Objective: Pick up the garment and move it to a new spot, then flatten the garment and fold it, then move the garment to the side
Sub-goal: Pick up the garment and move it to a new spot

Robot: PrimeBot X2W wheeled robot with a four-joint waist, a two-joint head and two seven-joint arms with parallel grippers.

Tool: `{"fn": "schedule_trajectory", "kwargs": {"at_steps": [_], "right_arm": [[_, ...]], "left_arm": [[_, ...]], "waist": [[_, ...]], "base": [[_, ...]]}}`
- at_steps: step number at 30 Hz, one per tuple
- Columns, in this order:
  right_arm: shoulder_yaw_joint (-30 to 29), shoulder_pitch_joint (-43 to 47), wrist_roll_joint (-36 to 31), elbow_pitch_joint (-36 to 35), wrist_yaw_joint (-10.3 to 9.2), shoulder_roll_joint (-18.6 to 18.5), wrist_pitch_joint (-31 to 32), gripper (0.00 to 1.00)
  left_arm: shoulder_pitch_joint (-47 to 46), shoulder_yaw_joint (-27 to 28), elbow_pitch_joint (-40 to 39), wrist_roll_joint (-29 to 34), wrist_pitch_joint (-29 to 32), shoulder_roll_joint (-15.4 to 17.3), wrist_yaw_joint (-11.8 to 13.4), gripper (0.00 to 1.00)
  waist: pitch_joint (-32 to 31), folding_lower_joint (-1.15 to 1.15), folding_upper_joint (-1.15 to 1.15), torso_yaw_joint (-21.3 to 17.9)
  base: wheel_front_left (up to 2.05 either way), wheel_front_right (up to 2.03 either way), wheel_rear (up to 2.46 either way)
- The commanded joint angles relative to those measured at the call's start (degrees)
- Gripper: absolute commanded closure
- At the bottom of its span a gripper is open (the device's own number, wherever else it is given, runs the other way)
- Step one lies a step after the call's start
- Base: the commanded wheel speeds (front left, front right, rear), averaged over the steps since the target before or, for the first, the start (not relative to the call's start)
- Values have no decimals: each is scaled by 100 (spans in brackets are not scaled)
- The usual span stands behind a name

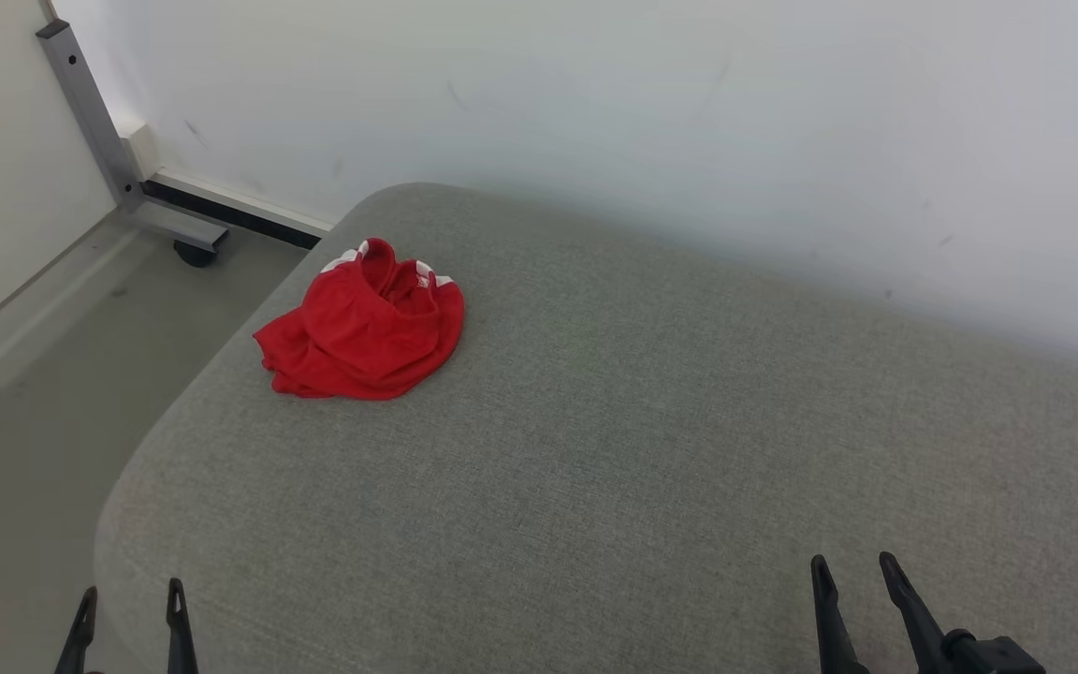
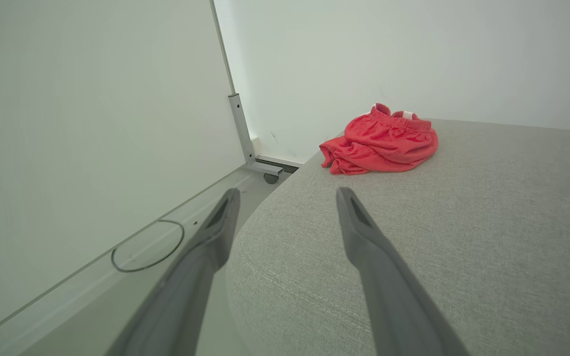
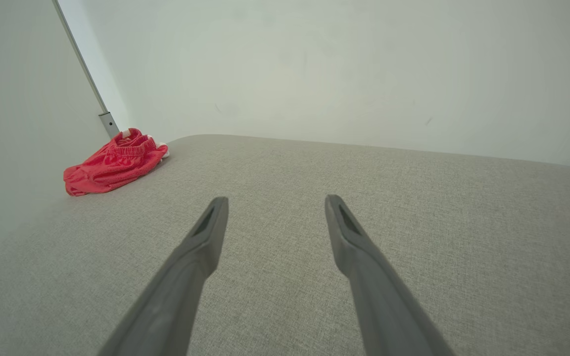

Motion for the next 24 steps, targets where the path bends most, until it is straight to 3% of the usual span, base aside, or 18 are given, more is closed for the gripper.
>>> {"fn": "schedule_trajectory", "kwargs": {"at_steps": [1, 11, 24], "right_arm": [[24, -49, -28, -6, -12, 0, 0, 0], [70, -269, -57, -35, -12, -155, 0, 0], [99, -802, -114, -466, -12, -601, 55, 0]], "left_arm": [[-36, 40, -30, -65, -18, -18, 50, 0], [-643, 263, 139, -272, -18, 66, -56, 0], [-2432, 752, 727, -642, -18, 404, -111, 0]], "waist": [[36, 0, -1, -37], [294, 0, -1, -425], [1311, 0, -1, -1611]], "base": [[0, 0, 0], [0, 0, 0], [0, 0, 0]]}}
